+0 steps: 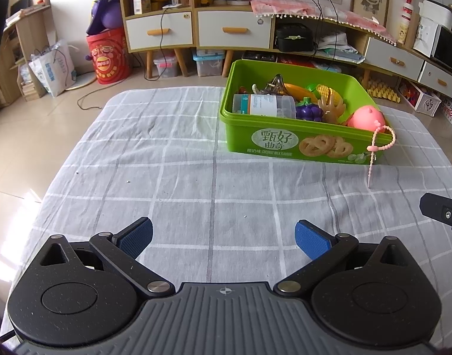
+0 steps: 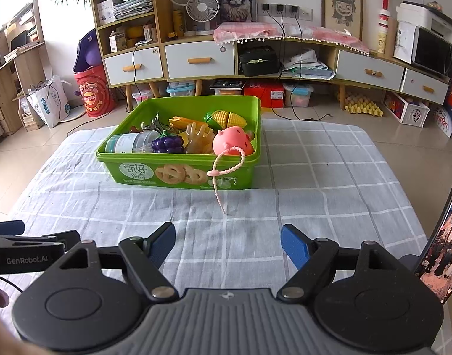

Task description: Organize rigid objects

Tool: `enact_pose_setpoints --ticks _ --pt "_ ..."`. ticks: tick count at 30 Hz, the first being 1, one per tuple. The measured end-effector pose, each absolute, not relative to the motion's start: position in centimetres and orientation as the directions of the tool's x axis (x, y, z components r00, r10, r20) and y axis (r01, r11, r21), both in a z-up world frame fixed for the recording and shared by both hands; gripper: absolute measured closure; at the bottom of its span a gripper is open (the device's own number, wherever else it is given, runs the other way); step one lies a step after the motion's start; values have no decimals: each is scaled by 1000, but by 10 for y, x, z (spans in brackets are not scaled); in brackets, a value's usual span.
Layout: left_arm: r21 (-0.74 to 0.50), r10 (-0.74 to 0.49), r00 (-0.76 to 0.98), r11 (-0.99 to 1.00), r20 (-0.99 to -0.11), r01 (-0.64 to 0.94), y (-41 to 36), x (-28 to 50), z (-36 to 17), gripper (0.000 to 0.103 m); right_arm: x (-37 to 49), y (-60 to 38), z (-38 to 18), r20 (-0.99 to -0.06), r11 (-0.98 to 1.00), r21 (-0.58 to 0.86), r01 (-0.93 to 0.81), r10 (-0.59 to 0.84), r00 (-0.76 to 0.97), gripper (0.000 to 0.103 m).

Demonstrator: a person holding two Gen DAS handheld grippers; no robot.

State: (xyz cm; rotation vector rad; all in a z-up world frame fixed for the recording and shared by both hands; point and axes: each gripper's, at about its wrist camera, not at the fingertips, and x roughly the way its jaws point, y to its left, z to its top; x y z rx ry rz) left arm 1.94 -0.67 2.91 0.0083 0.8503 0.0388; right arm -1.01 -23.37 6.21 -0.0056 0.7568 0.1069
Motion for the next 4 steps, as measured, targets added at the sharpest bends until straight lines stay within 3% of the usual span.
enact_pose_setpoints --ticks 4 --pt "32 48 659 999 -751 -36 -7 20 28 2 -10 -234 60 -689 995 32 -96 92 719 35"
